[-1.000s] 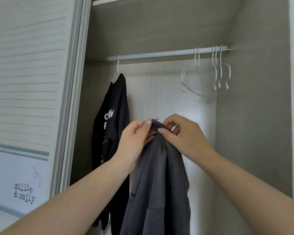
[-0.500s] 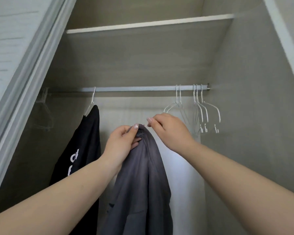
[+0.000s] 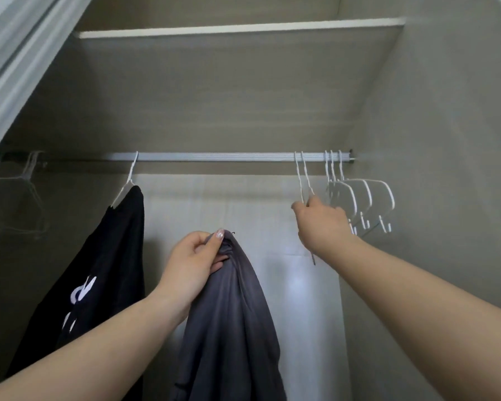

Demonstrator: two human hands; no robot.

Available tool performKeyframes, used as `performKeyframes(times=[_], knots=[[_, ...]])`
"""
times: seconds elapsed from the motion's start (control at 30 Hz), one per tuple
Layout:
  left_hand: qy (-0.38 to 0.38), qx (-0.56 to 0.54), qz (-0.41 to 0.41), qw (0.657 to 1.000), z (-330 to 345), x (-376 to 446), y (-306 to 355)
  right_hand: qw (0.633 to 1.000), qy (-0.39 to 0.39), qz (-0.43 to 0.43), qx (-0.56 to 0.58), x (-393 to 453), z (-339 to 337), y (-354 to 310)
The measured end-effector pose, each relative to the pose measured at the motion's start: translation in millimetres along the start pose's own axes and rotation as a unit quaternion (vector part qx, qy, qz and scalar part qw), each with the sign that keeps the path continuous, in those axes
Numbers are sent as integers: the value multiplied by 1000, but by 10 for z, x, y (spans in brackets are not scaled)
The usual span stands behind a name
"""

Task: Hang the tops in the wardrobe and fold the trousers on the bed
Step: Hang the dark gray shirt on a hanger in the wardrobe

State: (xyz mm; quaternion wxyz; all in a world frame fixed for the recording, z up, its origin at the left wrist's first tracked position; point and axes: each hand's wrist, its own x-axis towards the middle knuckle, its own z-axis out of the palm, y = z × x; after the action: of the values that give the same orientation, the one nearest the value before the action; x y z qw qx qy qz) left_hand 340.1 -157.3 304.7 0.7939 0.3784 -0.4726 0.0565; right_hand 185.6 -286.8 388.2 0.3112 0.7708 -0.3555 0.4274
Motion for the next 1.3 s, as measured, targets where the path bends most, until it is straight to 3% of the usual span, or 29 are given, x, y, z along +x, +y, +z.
performKeyframes(times=[0.13, 0.37, 0.6, 0.77, 1.03, 1.3], knots=[[-14, -16, 0, 1000, -8, 25, -56, 999, -24, 44, 16, 40, 78, 153], [-37, -50, -1, 998, -46, 92, -65, 992, 40, 111, 42, 171, -36, 153], [-45, -29, -43, 998, -287, 94, -67, 968, 200, 88, 121, 145, -247, 76], [-64, -47, -90, 993, -591, 104, -106, 964, 233, 34, 125, -41, -414, -87], [-94, 102, -119, 983, -1022, 17, -249, 971, 220, -22, 91, -575, -417, -225], [-126, 331, -128, 926, -1374, -119, -440, 975, 169, -69, 129, -1003, -139, -117]])
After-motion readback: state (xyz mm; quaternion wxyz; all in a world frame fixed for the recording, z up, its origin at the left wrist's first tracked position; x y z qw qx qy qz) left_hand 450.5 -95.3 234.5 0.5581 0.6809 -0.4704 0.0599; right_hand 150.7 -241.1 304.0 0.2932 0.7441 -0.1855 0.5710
